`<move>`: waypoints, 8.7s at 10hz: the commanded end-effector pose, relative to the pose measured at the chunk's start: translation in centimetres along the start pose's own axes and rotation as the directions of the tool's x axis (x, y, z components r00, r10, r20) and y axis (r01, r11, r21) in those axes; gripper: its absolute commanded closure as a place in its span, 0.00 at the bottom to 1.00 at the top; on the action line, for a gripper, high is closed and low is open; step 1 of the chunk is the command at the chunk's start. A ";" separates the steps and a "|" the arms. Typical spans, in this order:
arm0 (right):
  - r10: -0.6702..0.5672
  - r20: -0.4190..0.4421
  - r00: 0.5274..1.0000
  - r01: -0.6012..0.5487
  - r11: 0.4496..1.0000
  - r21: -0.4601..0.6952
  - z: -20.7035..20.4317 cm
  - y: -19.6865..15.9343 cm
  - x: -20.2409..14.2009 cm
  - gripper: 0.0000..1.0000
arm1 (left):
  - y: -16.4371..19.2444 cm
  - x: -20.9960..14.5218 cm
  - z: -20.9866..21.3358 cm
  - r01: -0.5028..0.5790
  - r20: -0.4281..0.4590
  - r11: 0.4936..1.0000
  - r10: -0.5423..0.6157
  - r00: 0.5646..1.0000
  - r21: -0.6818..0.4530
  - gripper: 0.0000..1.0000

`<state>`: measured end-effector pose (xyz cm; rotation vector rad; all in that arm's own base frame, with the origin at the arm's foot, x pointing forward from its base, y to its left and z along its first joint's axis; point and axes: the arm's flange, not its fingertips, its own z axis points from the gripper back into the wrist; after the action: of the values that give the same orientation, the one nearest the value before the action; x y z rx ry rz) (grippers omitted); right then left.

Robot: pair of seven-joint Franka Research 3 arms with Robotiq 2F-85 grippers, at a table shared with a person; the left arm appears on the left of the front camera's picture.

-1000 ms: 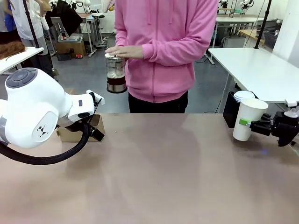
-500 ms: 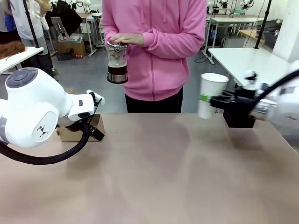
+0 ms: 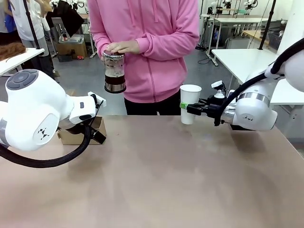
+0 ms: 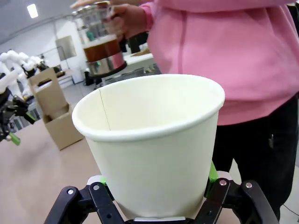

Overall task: Pour a drink into a cup and package it in a carrier.
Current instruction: Pick up the 600 ml Paper Cup and place it in the middle top area of the table, then when a person places the Paper Cup Lid on the 600 ml Paper Cup , lift the 600 ml Paper Cup.

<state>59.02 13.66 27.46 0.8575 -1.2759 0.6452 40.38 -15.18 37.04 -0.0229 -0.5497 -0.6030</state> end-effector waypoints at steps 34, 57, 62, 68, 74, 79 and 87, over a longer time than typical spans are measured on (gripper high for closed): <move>0.010 -0.009 1.000 -0.010 1.000 -0.019 0.0 -0.3 0.0 0.19 | 0.0 0.0 0.0 0.000 0.001 1.000 0.000 1.000 -0.002 0.00; 0.010 -0.009 1.000 -0.010 1.000 -0.019 0.0 -0.3 0.0 0.19 | 0.0 0.0 0.0 0.000 0.001 1.000 0.000 1.000 -0.002 0.00; 0.010 -0.009 1.000 -0.010 1.000 -0.019 0.0 -0.3 0.0 0.19 | 0.0 0.0 0.0 0.000 0.001 1.000 0.000 1.000 -0.002 0.00; 0.010 -0.009 1.000 -0.010 1.000 -0.019 0.0 -0.3 0.0 0.19 | 0.0 0.0 0.0 0.000 0.001 1.000 0.000 1.000 -0.002 0.00; 0.010 -0.009 1.000 -0.010 1.000 -0.019 0.0 -0.3 0.0 0.19 | 0.0 0.0 0.0 0.000 0.001 1.000 0.000 1.000 -0.002 0.00; 0.010 -0.009 1.000 -0.010 1.000 -0.019 0.0 -0.3 0.0 0.19 | 0.0 0.0 0.0 0.000 0.001 1.000 0.000 1.000 -0.002 0.00; 0.010 -0.009 1.000 -0.010 1.000 -0.019 0.0 -0.3 0.0 0.19 | 0.0 0.0 0.0 0.000 0.001 1.000 0.000 1.000 -0.002 0.00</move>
<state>59.28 13.38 26.95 0.8260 -1.2658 0.6427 40.38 -15.18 37.04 -0.0229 -0.5497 -0.6031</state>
